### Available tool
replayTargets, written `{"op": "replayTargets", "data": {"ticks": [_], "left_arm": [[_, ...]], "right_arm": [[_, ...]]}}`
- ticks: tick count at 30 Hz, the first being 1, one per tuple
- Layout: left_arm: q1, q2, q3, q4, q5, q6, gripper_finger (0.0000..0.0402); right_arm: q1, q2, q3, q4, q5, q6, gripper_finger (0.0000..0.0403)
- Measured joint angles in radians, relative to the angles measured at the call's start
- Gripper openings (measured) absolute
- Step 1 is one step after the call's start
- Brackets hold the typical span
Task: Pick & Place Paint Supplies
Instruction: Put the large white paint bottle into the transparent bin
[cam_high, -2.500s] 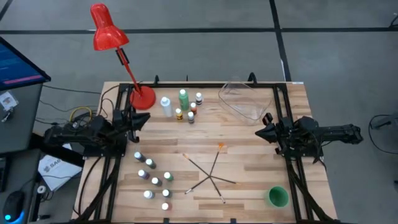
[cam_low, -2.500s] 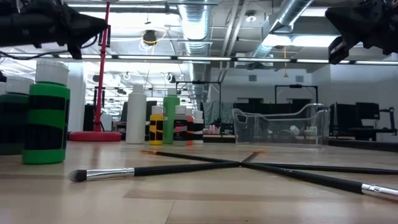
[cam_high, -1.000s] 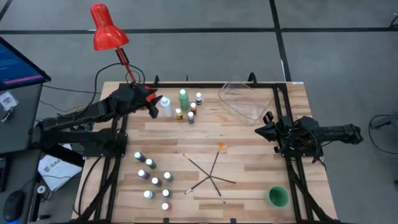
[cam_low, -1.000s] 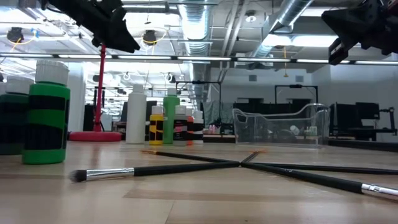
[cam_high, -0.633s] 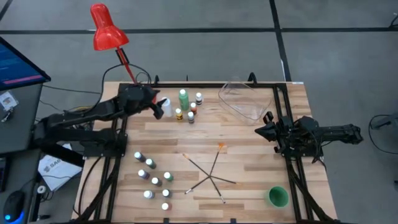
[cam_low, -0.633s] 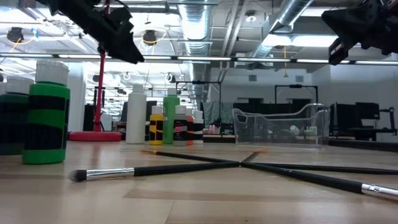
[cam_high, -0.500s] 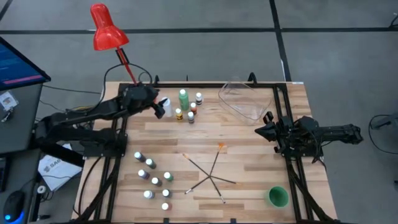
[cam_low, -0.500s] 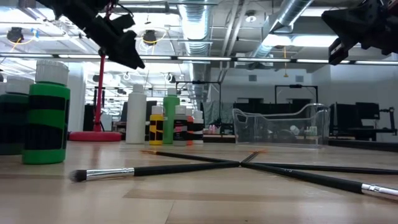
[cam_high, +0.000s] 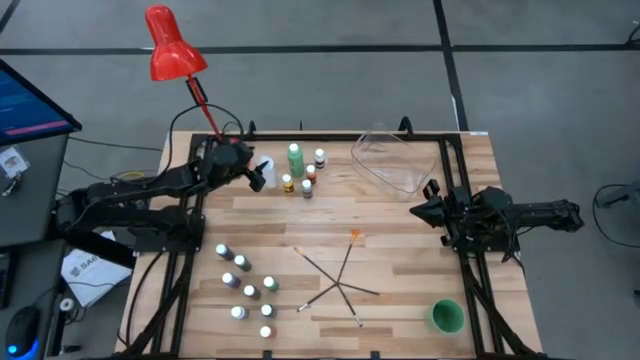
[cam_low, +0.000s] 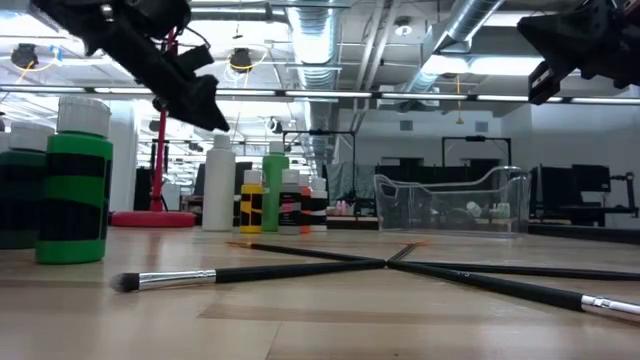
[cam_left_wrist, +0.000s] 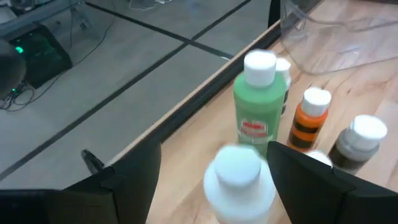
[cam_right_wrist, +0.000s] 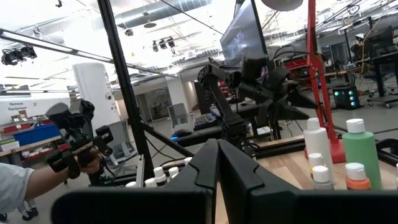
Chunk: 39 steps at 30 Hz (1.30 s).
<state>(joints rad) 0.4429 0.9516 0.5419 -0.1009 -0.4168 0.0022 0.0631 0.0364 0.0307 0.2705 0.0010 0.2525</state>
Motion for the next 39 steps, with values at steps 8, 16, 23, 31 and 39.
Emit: {"op": "replayTargets", "data": {"ticks": [8, 16, 23, 31, 39], "left_arm": [[0.001, -0.012, -0.074, 0.137, -0.001, 0.012, 0.0287], [0.002, 0.035, -0.097, 0.215, 0.007, 0.012, 0.0287], [0.002, 0.046, -0.098, 0.213, 0.025, 0.013, 0.0267], [0.002, 0.068, -0.097, 0.213, 0.027, 0.008, 0.0179], [0.002, 0.122, -0.093, 0.239, 0.031, 0.001, 0.0103]], "right_arm": [[0.000, 0.000, 0.000, -0.001, -0.001, 0.002, 0.0008], [0.000, 0.000, 0.000, -0.001, 0.000, 0.001, 0.0008], [0.001, 0.000, 0.000, -0.002, -0.001, 0.001, 0.0009], [0.000, 0.000, 0.000, -0.001, -0.001, 0.002, 0.0009], [0.001, 0.000, 0.000, -0.001, -0.001, 0.002, 0.0009]]}}
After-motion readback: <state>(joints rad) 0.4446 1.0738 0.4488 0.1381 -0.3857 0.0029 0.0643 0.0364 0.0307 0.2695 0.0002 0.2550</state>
